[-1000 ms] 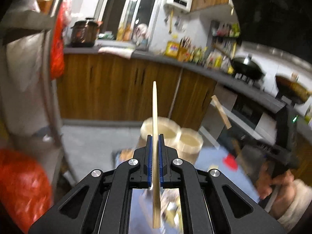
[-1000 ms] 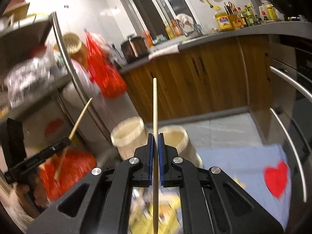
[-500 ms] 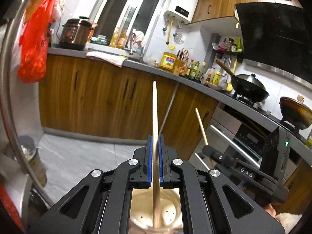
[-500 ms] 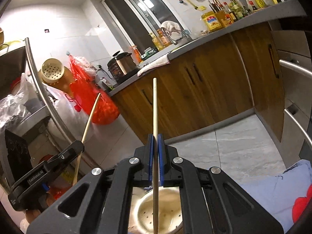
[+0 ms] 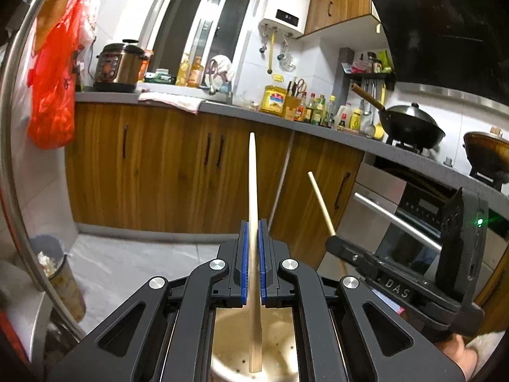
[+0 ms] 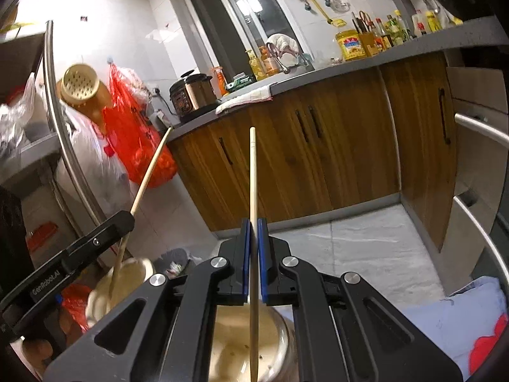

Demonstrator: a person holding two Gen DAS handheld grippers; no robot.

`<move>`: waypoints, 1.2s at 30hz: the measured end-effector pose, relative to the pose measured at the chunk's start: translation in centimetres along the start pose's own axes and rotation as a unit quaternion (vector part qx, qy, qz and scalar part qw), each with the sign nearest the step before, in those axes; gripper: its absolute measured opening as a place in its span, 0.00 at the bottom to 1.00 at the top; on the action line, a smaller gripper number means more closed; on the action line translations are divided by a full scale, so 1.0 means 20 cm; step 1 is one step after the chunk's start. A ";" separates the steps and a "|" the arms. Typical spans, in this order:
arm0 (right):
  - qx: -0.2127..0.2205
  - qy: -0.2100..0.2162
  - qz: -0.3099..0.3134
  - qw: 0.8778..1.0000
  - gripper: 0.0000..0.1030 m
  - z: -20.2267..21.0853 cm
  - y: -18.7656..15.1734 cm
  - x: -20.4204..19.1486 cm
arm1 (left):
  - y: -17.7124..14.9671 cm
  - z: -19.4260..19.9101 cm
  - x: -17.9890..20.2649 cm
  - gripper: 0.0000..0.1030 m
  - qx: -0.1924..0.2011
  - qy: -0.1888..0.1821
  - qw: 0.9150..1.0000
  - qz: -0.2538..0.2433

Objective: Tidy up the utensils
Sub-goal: 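Lift both held chopsticks and carry them over the ceramic holder, then open the right tool while the left tool opens, dropping chopsticks into the holder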

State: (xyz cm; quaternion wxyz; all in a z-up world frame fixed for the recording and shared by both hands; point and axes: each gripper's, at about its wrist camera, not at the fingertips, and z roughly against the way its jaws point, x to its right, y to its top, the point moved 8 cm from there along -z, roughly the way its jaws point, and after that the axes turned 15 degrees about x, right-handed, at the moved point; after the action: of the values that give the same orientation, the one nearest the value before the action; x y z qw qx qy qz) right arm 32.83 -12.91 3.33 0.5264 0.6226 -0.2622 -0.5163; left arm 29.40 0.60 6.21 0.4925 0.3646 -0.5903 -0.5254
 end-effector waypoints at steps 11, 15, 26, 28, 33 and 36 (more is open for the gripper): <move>-0.053 0.020 0.020 0.998 0.05 0.25 -0.06 -0.06 | -0.07 0.16 -0.04 0.06 -0.052 0.000 0.999 0.018; -0.070 0.029 0.025 0.997 0.05 0.28 -0.08 -0.09 | -0.10 0.18 -0.01 0.06 -0.063 0.000 0.998 -0.001; -0.099 0.027 0.026 0.994 0.05 0.26 -0.14 -0.11 | -0.12 0.19 0.02 0.15 -0.068 -0.003 0.998 -0.012; -0.099 0.024 0.024 0.995 0.05 0.25 -0.14 -0.10 | -0.11 0.20 0.02 0.17 -0.065 -0.002 0.998 -0.012; -0.101 0.022 0.015 0.994 0.30 0.23 -0.13 -0.09 | -0.10 0.21 0.01 0.28 -0.062 0.000 0.998 -0.013; -0.087 0.014 0.023 0.996 0.35 0.25 -0.09 -0.09 | -0.09 0.23 0.01 0.36 -0.059 0.004 0.998 -0.017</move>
State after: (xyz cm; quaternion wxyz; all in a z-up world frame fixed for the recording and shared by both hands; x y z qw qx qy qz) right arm 27.18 -12.63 2.73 0.5937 0.5754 -0.2235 -0.5162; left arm 24.78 1.29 4.69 0.5064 0.3472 -0.5501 -0.5661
